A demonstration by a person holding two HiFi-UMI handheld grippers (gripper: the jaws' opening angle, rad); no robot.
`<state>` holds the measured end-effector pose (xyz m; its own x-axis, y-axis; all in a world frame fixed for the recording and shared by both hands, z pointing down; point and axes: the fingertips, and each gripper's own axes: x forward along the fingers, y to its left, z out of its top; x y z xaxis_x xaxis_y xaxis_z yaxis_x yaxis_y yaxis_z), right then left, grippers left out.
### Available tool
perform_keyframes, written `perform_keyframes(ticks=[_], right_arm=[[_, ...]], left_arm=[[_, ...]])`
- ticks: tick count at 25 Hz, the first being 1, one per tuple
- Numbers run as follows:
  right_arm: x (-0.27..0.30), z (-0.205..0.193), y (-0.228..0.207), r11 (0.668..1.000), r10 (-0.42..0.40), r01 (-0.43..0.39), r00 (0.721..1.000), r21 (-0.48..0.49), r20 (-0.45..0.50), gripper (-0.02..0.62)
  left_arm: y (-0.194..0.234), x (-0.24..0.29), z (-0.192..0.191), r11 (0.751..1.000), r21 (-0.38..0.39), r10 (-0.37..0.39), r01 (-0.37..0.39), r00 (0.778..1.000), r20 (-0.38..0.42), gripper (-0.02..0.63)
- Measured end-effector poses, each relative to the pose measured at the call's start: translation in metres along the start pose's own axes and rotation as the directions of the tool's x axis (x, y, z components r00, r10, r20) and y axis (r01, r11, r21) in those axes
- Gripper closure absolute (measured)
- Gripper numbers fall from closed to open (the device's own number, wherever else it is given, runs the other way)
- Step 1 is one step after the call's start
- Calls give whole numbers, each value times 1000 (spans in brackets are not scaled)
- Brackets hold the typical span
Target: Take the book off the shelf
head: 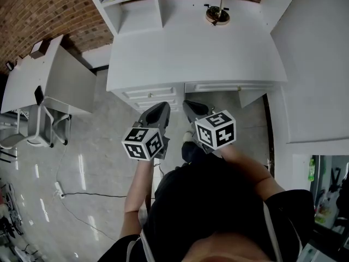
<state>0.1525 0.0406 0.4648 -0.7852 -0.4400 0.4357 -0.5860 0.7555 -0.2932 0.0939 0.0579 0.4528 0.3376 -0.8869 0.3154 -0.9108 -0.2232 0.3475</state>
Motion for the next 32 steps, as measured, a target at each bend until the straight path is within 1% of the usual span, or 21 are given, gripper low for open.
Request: perform_keyframes(ticks=[5, 10, 17, 20, 24, 27, 32], right_arm=[[23, 18, -29, 1000, 3, -3, 1000, 9, -9, 597], [49, 39, -46, 1000, 19, -19, 1000, 11, -14, 597], [79, 60, -71, 1000, 30, -30, 999, 8, -15, 597], [88, 70, -79, 999, 35, -35, 999, 2, -11, 597], [95, 79, -87, 999, 41, -41, 999, -7, -1, 597], [97, 82, -88, 999, 48, -48, 999, -13, 4, 597], [103, 92, -88, 998, 57, -57, 998, -22, 19, 597]], left_arm=[[9, 35, 16, 1000, 13, -4, 4, 1000, -9, 600], [29, 61, 39, 1000, 12, 17, -17, 1000, 0, 600], [50, 94, 56, 999, 12, 29, -29, 1000, -2, 600], [57, 104, 64, 999, 8, 34, -34, 999, 6, 600], [62, 114, 70, 998, 30, 47, -47, 999, 9, 600], [63, 116, 73, 998, 37, 43, -44, 999, 16, 600], [67, 119, 84, 999, 17, 28, -29, 999, 41, 600]])
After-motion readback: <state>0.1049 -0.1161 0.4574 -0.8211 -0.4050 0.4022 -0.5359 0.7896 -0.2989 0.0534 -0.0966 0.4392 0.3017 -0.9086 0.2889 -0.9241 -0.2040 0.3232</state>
